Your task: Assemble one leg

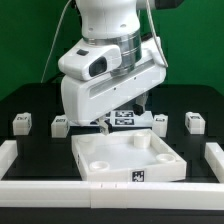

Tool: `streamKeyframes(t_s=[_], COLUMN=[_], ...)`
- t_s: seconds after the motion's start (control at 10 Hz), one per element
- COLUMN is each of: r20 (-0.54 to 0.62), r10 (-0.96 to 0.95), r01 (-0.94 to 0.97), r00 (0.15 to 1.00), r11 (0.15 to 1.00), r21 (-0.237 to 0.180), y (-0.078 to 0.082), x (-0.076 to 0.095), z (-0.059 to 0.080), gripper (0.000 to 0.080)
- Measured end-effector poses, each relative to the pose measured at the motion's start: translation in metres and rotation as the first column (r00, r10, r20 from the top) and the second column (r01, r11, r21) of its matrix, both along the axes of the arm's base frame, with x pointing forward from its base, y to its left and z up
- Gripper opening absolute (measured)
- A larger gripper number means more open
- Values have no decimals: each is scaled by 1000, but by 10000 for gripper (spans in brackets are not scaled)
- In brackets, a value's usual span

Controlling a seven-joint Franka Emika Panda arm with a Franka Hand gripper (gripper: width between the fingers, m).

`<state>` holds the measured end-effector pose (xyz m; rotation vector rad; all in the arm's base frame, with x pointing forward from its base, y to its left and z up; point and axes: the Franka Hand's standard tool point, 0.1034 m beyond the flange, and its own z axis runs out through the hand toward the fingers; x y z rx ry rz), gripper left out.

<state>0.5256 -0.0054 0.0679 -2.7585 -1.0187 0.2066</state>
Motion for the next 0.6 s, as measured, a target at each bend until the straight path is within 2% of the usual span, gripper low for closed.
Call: streamKeyframes(t_s=[0.6], r20=[0], r10=[0], r01=[0], r00=[1000], r11=[1000], r21=[0], y=[0], x=[0], z=[0], gripper=[650])
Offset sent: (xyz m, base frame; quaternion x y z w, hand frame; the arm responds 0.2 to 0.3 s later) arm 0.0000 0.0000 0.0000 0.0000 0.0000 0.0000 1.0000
